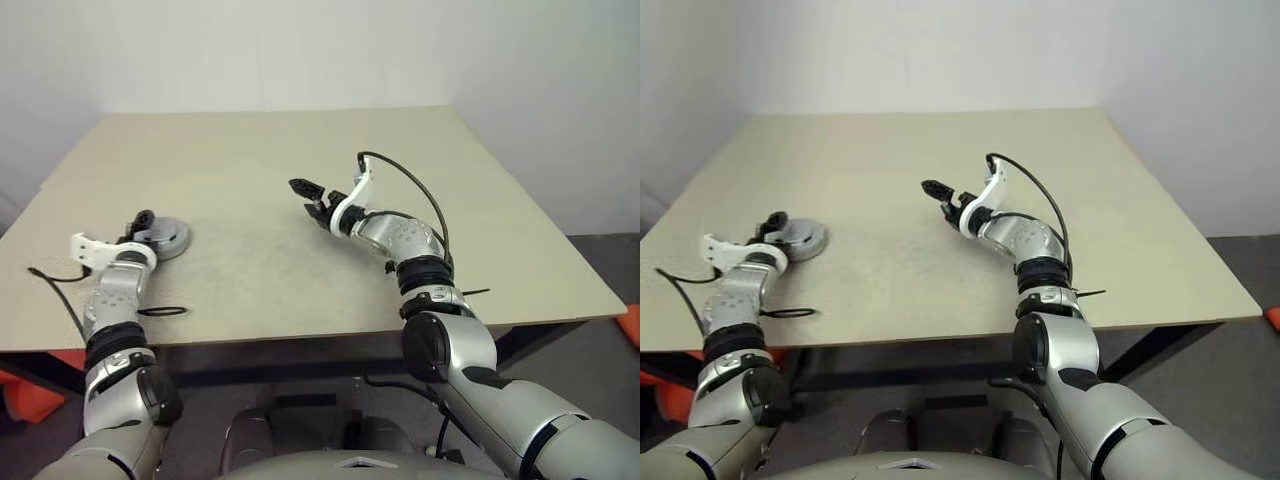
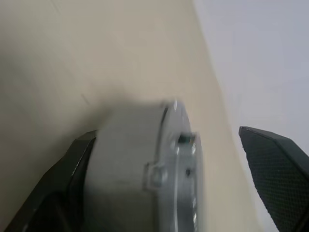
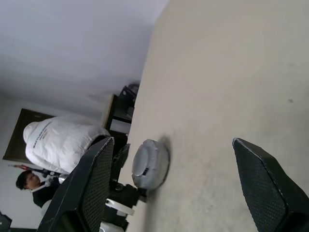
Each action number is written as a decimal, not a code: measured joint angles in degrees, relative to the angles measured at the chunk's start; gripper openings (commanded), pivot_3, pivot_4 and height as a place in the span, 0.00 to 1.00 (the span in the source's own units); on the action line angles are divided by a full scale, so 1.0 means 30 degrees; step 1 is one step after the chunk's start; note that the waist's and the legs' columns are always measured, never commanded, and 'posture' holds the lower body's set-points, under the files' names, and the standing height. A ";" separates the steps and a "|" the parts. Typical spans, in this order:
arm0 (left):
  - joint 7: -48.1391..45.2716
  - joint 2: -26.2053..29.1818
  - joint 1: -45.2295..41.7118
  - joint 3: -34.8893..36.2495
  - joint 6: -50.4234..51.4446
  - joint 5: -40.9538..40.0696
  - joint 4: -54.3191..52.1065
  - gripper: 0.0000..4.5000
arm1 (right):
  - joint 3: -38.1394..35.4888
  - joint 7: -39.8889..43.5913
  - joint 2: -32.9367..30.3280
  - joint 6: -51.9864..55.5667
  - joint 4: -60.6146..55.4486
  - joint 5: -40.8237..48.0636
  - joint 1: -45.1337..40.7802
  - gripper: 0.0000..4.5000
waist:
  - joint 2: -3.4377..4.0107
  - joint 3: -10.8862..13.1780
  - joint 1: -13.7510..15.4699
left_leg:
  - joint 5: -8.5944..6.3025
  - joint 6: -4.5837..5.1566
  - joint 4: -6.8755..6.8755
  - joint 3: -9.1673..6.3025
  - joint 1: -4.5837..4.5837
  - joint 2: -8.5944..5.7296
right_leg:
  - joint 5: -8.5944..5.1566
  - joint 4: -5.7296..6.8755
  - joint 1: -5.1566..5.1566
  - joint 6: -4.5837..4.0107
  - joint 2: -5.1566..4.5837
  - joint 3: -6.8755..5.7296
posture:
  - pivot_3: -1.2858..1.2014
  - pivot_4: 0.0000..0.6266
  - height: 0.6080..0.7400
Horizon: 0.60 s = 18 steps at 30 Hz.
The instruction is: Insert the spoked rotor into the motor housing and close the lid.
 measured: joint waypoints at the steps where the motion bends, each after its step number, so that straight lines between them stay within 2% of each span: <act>1: 0.0304 0.0339 0.0084 0.0071 -0.0543 0.0393 0.0160 1.00 | 0.0002 0.0016 -0.0068 -0.0011 0.0089 -0.0049 -0.0052 0.98 | 0.0000 0.0000 -0.0037 | 0.0000 0.0001 -0.0004 0.0000 -0.0008 0.0003 | 0.0030 -0.0004 -0.0009 -0.0063 0.0009 0.0001 | 0.52 0.00 1.00; 5: 0.0725 0.1095 0.0517 0.0290 -0.2383 0.1964 0.0457 1.00 | 0.0068 0.0285 -0.0168 -0.0252 0.0289 -0.0371 -0.0259 0.98 | -0.0003 -0.0001 0.0102 | -0.0012 0.0020 -0.0006 0.0004 -0.0081 -0.0010 | 0.0030 -0.0030 -0.0020 -0.0085 0.0013 -0.0003 | 0.52 0.00 1.00; 9: 0.0202 0.1153 0.0694 -0.0452 -0.4177 0.3712 0.0402 1.00 | 0.0995 0.0989 -0.0132 -0.1061 0.0135 -0.1181 -0.0205 0.98 | -0.0018 0.0002 0.0640 | -0.0021 0.0035 -0.0005 0.0000 -0.0113 -0.0006 | 0.0030 -0.0033 -0.0015 -0.0086 -0.0037 -0.0017 | 0.52 0.00 1.00; 14: -0.2928 0.1146 0.0724 -0.3422 -0.5668 0.5868 -0.2202 1.00 | 0.4437 0.3388 -0.0835 -0.5328 -0.1975 -0.4442 0.1138 0.98 | -0.0123 0.0009 0.1289 | -0.0024 0.0039 0.0023 0.0001 -0.0126 -0.0046 | 0.0034 -0.0031 0.0016 -0.0065 -0.0139 -0.0052 | 0.52 0.00 1.00; 18: -0.6774 0.1090 0.0770 -0.6542 -0.4652 0.6083 -0.5700 1.00 | 0.5854 0.6266 -0.3022 -0.7079 -0.2110 -0.5980 0.1446 0.98 | -0.0129 0.0014 0.1533 | -0.0031 0.0050 0.0060 0.0019 -0.0119 -0.0063 | 0.0051 -0.0012 0.0032 -0.0047 -0.0163 -0.0042 | 0.52 0.00 1.00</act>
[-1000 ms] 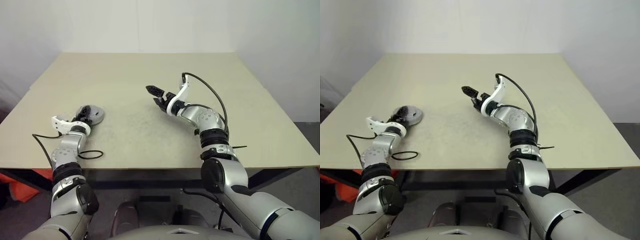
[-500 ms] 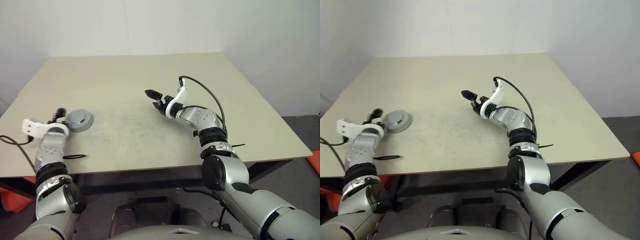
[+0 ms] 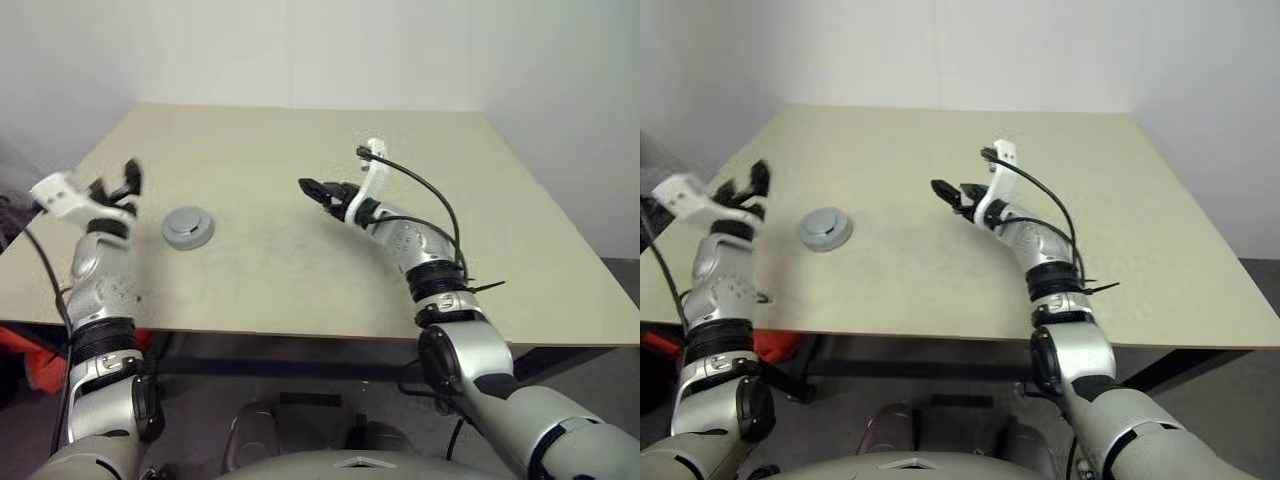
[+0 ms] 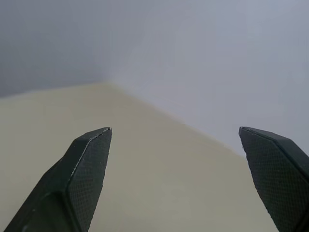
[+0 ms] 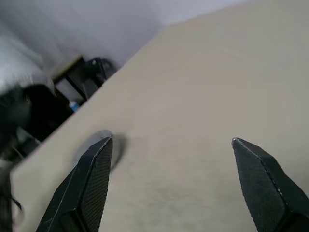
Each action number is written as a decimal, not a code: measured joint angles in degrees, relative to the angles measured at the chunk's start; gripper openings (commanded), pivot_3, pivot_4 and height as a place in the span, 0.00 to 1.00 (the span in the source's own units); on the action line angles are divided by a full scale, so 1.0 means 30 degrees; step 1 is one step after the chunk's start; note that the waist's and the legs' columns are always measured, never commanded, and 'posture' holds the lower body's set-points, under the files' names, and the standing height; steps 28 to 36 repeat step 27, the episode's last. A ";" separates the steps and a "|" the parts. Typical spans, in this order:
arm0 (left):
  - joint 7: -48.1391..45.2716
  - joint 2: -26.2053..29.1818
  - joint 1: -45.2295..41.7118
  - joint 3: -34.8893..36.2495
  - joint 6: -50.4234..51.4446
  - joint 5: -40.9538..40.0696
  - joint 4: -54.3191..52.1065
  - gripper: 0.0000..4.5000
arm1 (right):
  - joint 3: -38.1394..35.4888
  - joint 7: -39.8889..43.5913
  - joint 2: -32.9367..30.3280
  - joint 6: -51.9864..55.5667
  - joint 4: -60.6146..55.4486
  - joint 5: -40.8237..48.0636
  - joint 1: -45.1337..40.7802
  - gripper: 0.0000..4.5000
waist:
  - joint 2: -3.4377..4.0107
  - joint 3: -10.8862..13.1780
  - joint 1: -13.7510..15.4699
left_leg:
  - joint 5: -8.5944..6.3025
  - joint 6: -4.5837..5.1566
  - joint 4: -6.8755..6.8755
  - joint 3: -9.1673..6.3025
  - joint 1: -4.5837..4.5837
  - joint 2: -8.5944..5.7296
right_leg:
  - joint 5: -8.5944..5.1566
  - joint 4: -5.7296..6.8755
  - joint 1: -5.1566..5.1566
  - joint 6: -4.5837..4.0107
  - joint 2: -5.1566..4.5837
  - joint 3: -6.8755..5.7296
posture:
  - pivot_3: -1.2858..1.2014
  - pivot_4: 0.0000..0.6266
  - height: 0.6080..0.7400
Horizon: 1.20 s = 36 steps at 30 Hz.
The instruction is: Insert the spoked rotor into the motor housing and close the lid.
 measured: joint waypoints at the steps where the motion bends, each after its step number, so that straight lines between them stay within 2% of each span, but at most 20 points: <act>1: -0.0665 0.0003 0.0021 -0.0618 0.0275 0.0045 -0.0561 1.00 | 0.0168 0.0384 -0.0456 -0.0261 0.0001 -0.0272 0.0001 0.98 | 0.0000 0.0000 -0.0007 | 0.0001 -0.0002 0.0002 0.0001 0.0010 0.0003 | 0.0000 0.0006 0.0004 -0.0001 0.0001 0.0000 | 0.52 0.00 1.00; 6: -0.4896 -0.0019 0.1308 -0.5288 0.1989 0.1350 -0.2306 1.00 | 0.2135 0.1438 -0.2962 -0.3730 0.1201 -0.3665 0.0106 0.98 | 0.0017 -0.0002 -0.0343 | 0.0007 -0.0009 -0.0001 0.0027 0.0027 0.0020 | -0.0001 0.0024 -0.0027 -0.0014 0.0026 0.0014 | 0.52 0.00 1.00; 11: -0.6553 -0.0144 0.2454 -0.8072 0.2149 0.3546 -0.2168 1.00 | 0.3191 0.1039 -0.3743 -0.6143 0.3057 -0.6034 0.0731 0.98 | 0.0028 0.0005 -0.0753 | -0.0005 0.0017 -0.0001 0.0030 -0.0043 0.0023 | -0.0005 0.0027 -0.0100 -0.0039 0.0038 0.0012 | 0.52 0.00 1.00; 17: -0.6840 -0.0352 0.2535 -0.8453 0.1703 0.4744 -0.1848 1.00 | 0.3346 0.0500 -0.3555 -0.7212 0.3622 -0.6876 0.0770 0.98 | 0.0033 0.0008 -0.1025 | -0.0026 0.0056 0.0019 0.0029 -0.0048 0.0018 | -0.0004 0.0026 -0.0090 -0.0047 0.0036 0.0012 | 0.52 0.00 1.00; 36: -0.6401 -0.0399 0.2552 -0.7771 0.1490 0.5141 -0.1864 1.00 | 0.3292 -0.0118 -0.2808 -0.7833 0.4281 -0.7155 0.0763 0.98 | 0.0034 0.0009 -0.1049 | -0.0038 0.0078 0.0034 0.0029 -0.0046 0.0018 | -0.0003 0.0028 -0.0080 -0.0053 0.0035 0.0012 | 0.52 0.00 1.00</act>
